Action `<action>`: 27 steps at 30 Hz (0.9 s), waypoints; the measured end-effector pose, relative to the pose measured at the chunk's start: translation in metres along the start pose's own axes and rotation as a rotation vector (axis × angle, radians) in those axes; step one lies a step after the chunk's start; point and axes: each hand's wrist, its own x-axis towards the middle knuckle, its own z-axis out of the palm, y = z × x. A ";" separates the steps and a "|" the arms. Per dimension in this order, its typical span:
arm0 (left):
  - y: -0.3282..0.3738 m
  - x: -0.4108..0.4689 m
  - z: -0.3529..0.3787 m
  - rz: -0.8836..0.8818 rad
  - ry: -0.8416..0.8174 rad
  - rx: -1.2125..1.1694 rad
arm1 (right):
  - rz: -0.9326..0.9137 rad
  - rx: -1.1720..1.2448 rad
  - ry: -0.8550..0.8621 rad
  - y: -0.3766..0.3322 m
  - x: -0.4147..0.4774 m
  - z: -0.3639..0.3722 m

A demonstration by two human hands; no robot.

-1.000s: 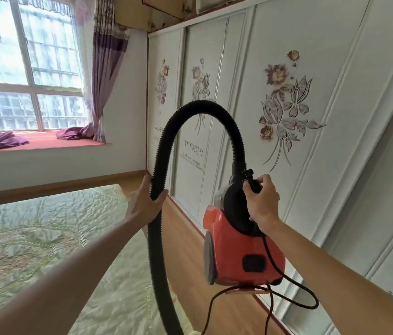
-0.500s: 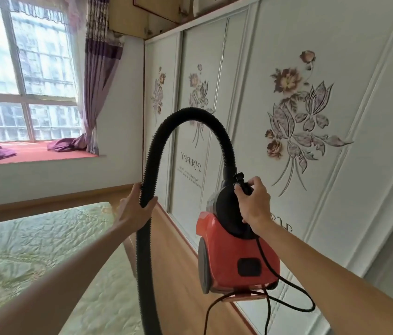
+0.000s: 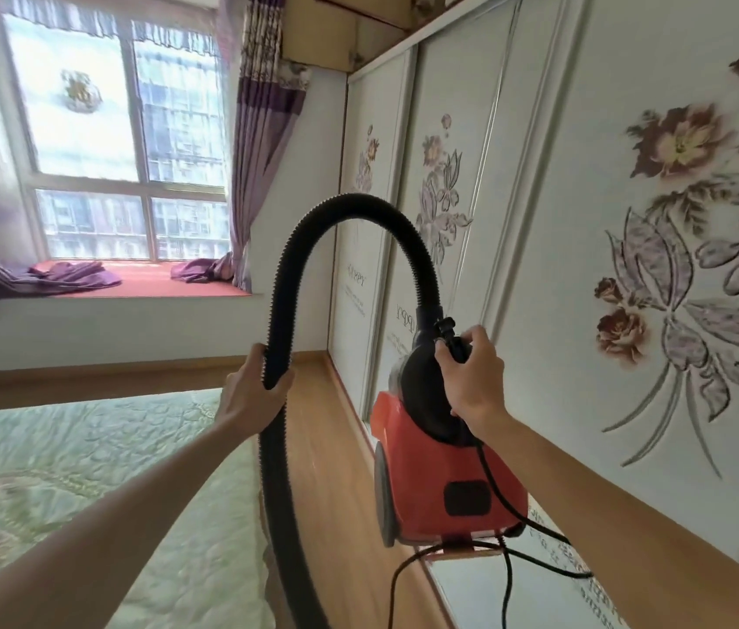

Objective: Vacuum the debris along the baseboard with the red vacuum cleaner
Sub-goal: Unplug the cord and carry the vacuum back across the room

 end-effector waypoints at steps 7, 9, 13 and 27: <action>-0.028 0.065 0.028 -0.069 0.032 0.067 | 0.029 0.049 -0.065 0.032 0.078 0.067; -0.042 0.090 0.037 -0.093 0.038 0.087 | 0.032 0.062 -0.088 0.039 0.104 0.092; -0.071 0.150 0.055 -0.117 0.066 0.097 | 0.017 0.075 -0.130 0.056 0.158 0.146; -0.126 0.361 0.110 -0.179 0.115 0.159 | 0.021 0.083 -0.169 0.077 0.348 0.296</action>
